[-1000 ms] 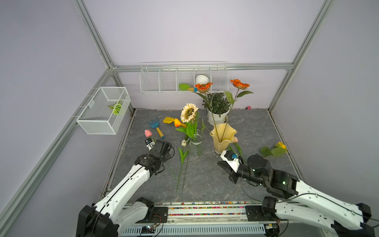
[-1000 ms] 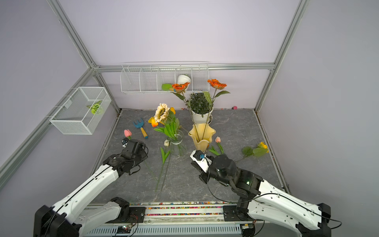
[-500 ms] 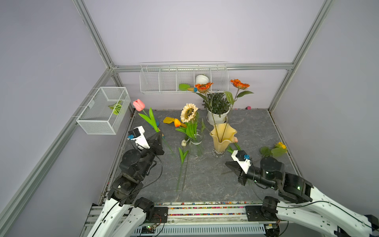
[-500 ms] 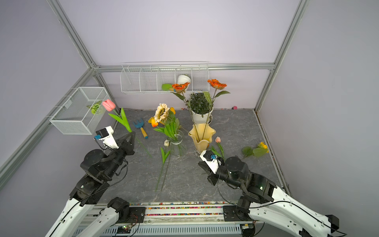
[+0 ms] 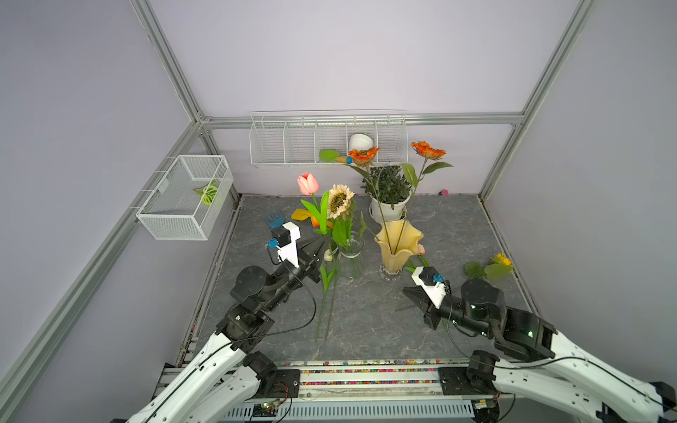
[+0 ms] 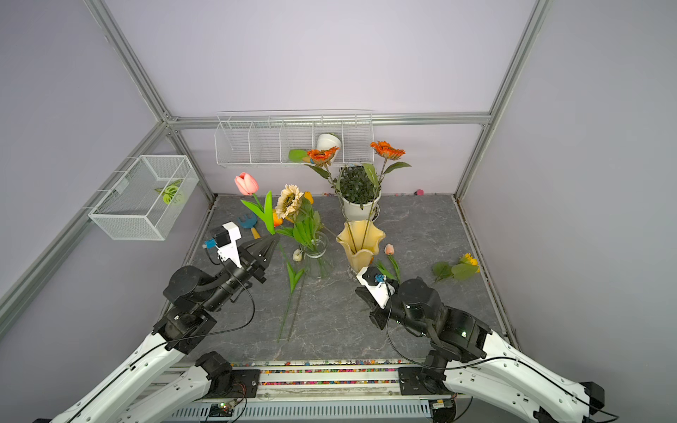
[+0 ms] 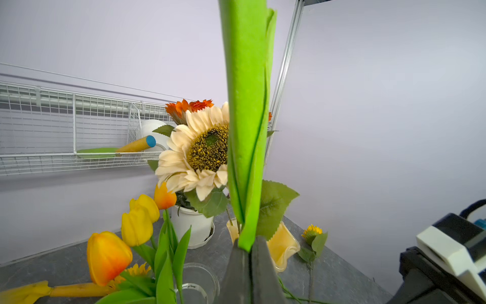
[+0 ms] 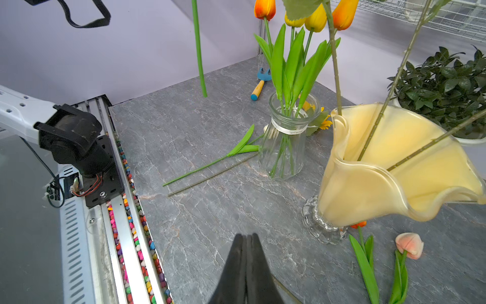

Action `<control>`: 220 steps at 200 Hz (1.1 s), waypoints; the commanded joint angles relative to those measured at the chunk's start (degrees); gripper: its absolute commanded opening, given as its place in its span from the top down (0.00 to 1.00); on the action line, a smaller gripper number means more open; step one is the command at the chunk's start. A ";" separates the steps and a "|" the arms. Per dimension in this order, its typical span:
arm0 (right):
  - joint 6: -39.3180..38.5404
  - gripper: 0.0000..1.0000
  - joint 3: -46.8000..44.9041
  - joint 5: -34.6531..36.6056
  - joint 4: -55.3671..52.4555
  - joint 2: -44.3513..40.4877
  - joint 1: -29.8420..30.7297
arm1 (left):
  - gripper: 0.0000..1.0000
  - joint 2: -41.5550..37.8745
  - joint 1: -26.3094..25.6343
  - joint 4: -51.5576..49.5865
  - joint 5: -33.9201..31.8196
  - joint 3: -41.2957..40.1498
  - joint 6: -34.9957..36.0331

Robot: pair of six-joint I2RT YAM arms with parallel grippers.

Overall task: Arrange the flowers in different vases according to their variety
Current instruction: Insert the flower into the vase.

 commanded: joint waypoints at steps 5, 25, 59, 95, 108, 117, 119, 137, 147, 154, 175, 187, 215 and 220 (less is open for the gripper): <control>1.46 0.92 1.04 1.00 -0.62 -0.01 -0.28 | 1.00 4.19 -0.24 10.09 -3.59 -1.14 2.42; 1.61 0.92 1.21 1.07 -1.14 -0.01 -0.32 | 1.00 6.94 -0.24 19.57 -6.12 -3.86 2.13; 1.61 0.93 1.52 1.44 -1.65 0.16 -0.34 | 1.00 11.82 -0.24 34.11 -11.26 -6.93 3.05; 1.63 0.93 1.66 1.80 -2.06 0.86 -0.39 | 1.00 16.44 -0.24 44.09 -15.72 -8.47 3.29; 1.65 0.93 1.77 2.00 -2.21 1.40 -0.40 | 1.00 18.02 -0.20 46.70 -16.99 -8.82 3.20; 1.61 0.93 1.92 1.98 -2.29 1.71 -0.43 | 1.00 18.96 -0.24 48.04 -17.64 -8.97 3.11; 1.54 0.93 1.94 1.99 -2.32 1.74 -0.38 | 1.00 19.23 -0.24 48.39 -17.76 -8.96 3.07; 1.52 0.93 2.01 1.99 -2.33 2.47 -0.39 | 1.00 21.18 -0.24 50.72 -18.40 -9.07 2.65; 1.49 0.93 2.09 2.07 -2.40 2.85 -0.37 | 1.00 22.38 -0.23 51.74 -18.71 -9.06 2.36; 1.37 0.94 2.17 2.08 -2.37 3.07 -0.38 | 1.00 23.17 -0.24 52.44 -18.89 -9.07 2.16; 1.19 0.93 2.36 2.03 -2.53 3.80 -0.37 | 1.00 25.45 -0.24 54.23 -19.38 -9.07 1.67; 1.14 0.93 2.53 1.99 -2.64 4.16 -0.44 | 1.00 26.72 -0.24 55.13 -19.63 -9.09 1.60; 0.83 0.94 3.04 1.81 -2.87 5.00 -0.46 | 1.00 29.23 -0.24 56.53 -20.08 -9.42 0.86; 0.81 0.94 3.06 1.74 -2.95 5.23 -0.47 | 1.00 29.65 -0.24 56.54 -20.04 -9.42 0.63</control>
